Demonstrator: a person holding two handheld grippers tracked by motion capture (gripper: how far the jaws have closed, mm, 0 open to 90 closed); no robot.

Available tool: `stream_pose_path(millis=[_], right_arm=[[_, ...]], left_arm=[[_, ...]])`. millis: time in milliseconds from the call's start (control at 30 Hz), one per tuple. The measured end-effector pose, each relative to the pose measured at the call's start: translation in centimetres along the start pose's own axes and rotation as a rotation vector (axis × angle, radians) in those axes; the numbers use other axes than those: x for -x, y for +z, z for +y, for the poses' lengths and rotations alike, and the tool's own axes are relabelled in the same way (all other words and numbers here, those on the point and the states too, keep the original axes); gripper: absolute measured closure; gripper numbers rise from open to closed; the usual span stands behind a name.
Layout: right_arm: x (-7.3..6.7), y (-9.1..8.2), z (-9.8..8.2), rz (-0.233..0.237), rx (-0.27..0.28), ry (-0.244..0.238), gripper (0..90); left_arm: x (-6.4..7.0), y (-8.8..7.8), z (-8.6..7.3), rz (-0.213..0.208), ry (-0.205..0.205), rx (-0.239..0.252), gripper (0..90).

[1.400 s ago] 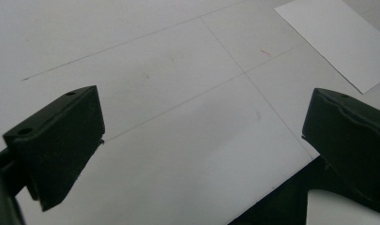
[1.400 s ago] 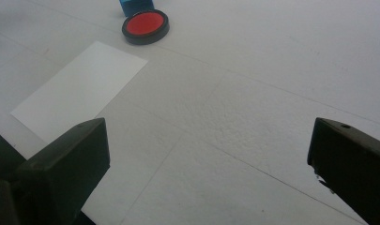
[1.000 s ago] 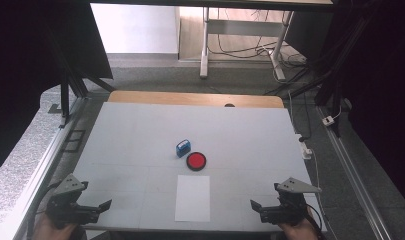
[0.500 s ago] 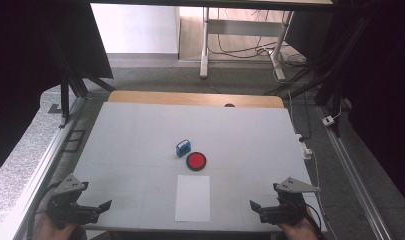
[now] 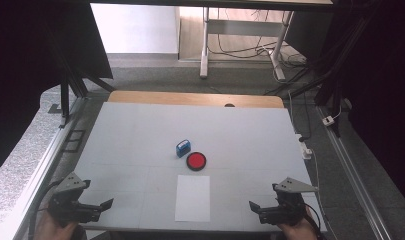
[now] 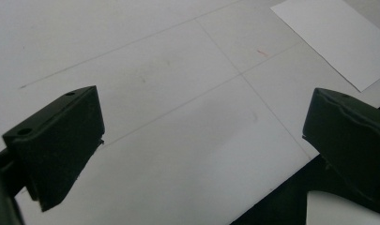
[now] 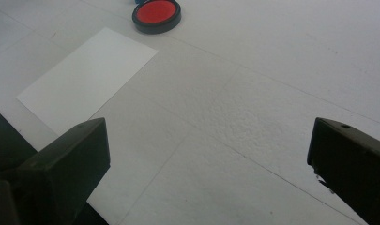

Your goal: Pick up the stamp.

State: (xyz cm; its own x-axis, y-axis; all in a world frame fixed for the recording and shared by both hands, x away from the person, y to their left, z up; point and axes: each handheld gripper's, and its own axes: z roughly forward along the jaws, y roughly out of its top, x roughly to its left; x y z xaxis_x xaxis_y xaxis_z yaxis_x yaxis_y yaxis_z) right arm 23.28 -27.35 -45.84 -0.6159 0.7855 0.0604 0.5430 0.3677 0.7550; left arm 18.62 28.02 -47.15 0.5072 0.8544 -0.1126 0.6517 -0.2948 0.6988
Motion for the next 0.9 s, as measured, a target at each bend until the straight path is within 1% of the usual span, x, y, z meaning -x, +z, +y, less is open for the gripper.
stream_pose_path(millis=[233,467,600,700,900], right_arm=[[0.0,0.0,0.0,0.003,0.002,0.0,0.0],[0.0,0.1,0.0,0.009,-0.006,0.001,0.0],[0.1,0.1,0.0,0.009,-0.009,0.002,0.0],[0.1,0.1,0.0,0.01,-0.01,0.002,0.0],[0.1,0.1,0.0,0.013,-0.011,0.002,0.0]], left_arm=[[-0.1,0.2,0.4,-0.015,0.011,0.015,0.0],[0.0,0.8,1.3,-0.065,0.043,0.036,0.0],[0.0,1.3,1.7,-0.105,0.06,0.046,0.0],[0.1,1.6,2.0,-0.12,0.071,0.061,0.0],[0.2,2.4,2.8,-0.13,0.099,0.078,0.0]])
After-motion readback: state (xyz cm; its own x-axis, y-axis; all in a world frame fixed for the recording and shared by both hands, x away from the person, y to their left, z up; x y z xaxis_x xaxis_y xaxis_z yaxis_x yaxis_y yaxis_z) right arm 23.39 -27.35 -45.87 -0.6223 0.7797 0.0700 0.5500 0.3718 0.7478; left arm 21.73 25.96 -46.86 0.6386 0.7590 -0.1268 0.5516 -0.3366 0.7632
